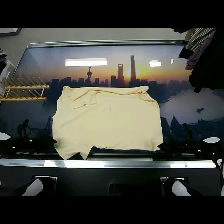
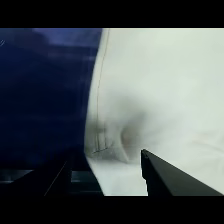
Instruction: Fold the clothes and pants, and hang the long-sleeved shirts on hangers.
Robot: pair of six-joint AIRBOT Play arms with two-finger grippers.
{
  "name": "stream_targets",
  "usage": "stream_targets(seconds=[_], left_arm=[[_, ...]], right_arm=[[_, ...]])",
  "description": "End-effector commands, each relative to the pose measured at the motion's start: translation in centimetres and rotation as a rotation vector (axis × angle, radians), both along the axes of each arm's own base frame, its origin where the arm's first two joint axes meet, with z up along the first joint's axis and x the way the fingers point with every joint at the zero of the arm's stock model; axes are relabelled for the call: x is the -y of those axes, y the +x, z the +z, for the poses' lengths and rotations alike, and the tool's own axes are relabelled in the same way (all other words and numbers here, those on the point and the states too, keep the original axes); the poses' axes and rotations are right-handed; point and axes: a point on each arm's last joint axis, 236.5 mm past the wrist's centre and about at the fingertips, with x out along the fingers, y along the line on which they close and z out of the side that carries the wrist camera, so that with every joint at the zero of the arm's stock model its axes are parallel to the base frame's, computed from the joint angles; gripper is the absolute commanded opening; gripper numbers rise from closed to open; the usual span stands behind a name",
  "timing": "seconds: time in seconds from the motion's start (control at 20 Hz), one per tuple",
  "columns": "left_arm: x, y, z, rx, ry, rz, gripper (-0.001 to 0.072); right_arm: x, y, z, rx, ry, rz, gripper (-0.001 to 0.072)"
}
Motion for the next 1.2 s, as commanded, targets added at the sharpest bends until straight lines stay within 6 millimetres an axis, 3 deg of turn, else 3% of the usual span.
stream_targets(seconds=[0.0,0.25,0.4,0.55,0.6,0.75,0.9,1.0,1.15], left_arm=[[0.5,-0.8,-0.6,-0.019,-0.013,-0.007,0.0487],[1.3,-1.1,-1.8,-0.032,-0.047,0.03,0.0485],[0.9,-0.6,-2.3,-0.016,-0.029,0.057,0.0439],[0.8,-0.1,-2.3,-0.003,-0.032,0.076,0.0112],[1.0,0.2,-2.1,0.006,-0.046,0.09,0.0044],[1.0,1.6,-1.2,0.042,-0.065,0.12,0.0014],[0.4,4.5,1.1,0.121,-0.069,0.13,0.0014],[0.3,7.3,3.8,0.205,-0.059,0.105,0.0014],[1.2,12.0,9.8,0.37,-0.027,0.01,0.0013]], right_arm=[[-0.3,0.3,0.3,0.013,0.016,-0.004,0.0033],[-0.5,0.6,0.6,0.022,0.031,-0.014,0.0033],[-0.8,0.4,0.8,0.019,0.049,-0.004,0.0033],[-1.4,0.4,1.4,0.046,0.076,0.024,0.0032],[-1.7,0.6,1.7,0.065,0.092,0.03,0.0031],[-2.4,2.1,2.7,0.147,0.084,0.043,0.003],[-4.1,4.9,4.1,0.251,0.007,0.109,0.003],[-5.2,8.3,6.1,0.35,-0.054,0.142,0.0029],[-6.5,14.7,13.5,0.569,-0.126,0.159,0.0029]])
